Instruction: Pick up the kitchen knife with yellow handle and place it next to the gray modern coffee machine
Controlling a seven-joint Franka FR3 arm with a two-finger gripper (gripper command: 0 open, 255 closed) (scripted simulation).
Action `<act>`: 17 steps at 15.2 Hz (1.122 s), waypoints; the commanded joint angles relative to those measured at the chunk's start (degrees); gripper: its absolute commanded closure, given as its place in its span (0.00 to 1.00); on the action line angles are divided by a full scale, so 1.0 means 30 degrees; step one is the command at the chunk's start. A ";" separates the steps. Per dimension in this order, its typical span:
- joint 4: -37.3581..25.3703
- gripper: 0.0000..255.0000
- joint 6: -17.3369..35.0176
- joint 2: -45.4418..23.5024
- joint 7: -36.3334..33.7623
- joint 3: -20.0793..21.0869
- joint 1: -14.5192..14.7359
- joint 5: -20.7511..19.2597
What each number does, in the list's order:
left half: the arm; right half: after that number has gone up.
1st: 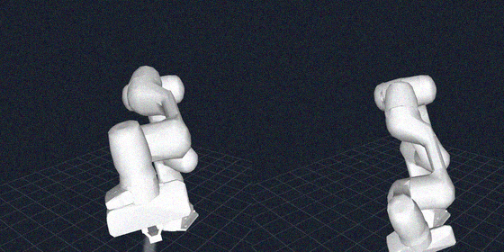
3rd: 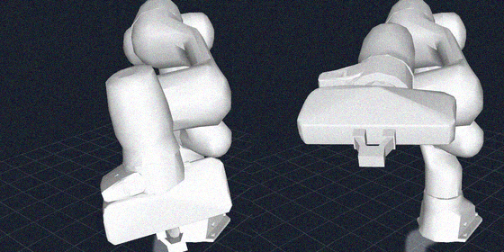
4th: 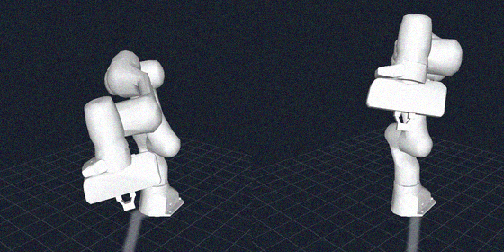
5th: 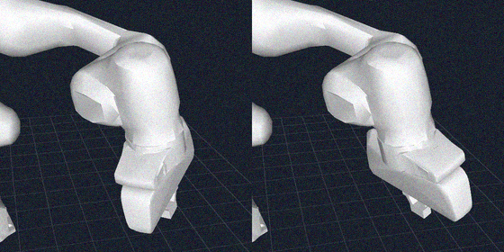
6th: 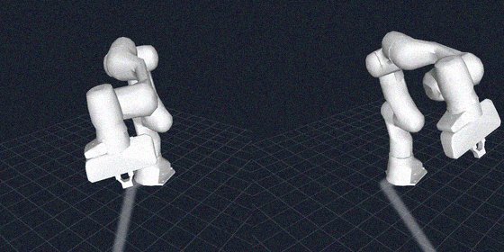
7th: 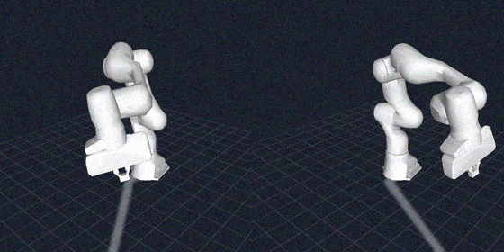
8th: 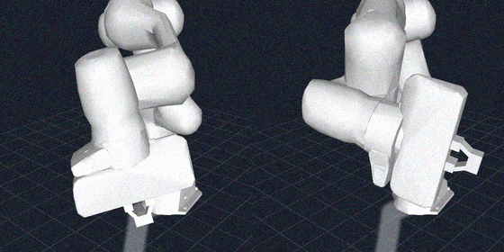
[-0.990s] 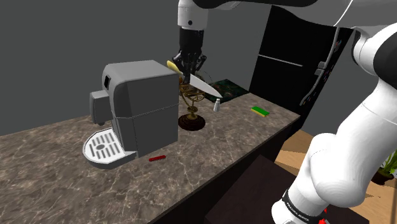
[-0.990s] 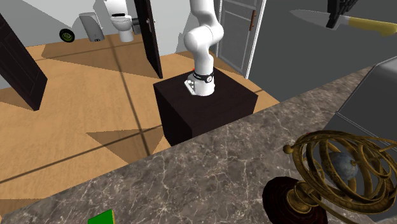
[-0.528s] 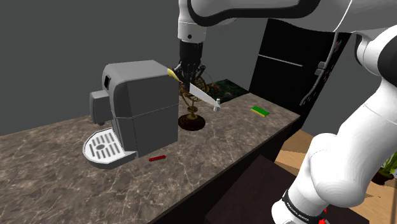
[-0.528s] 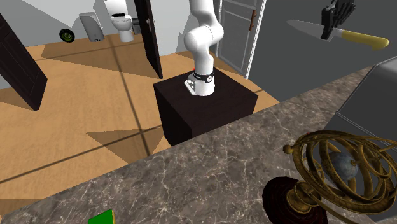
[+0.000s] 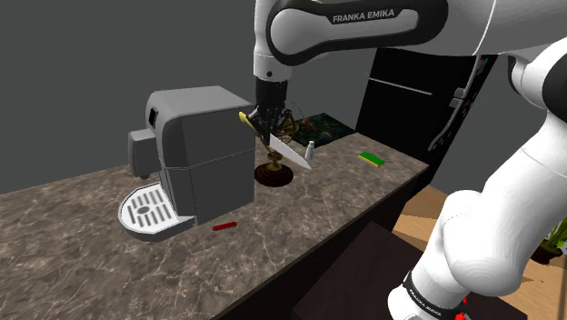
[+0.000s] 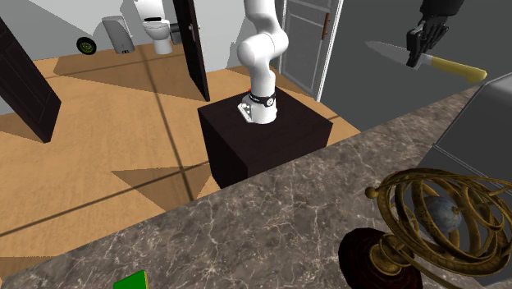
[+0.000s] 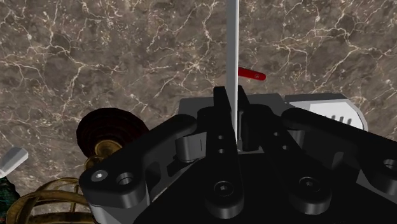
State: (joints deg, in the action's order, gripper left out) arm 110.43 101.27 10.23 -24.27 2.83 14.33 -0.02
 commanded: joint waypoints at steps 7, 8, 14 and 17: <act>0.2117 1.00 0.2119 0.0008 -0.0059 0.0036 0.0026 0.0006; 0.2347 1.00 0.2375 -0.0017 -0.0062 0.0038 0.0027 0.0005; 0.3643 1.00 0.3912 -0.0260 -0.0081 0.0048 0.0030 -0.0007; 0.4236 1.00 0.4682 -0.0437 -0.0094 0.0054 0.0031 -0.0016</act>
State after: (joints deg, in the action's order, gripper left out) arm 122.33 114.44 8.95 -24.58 3.00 14.43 -0.07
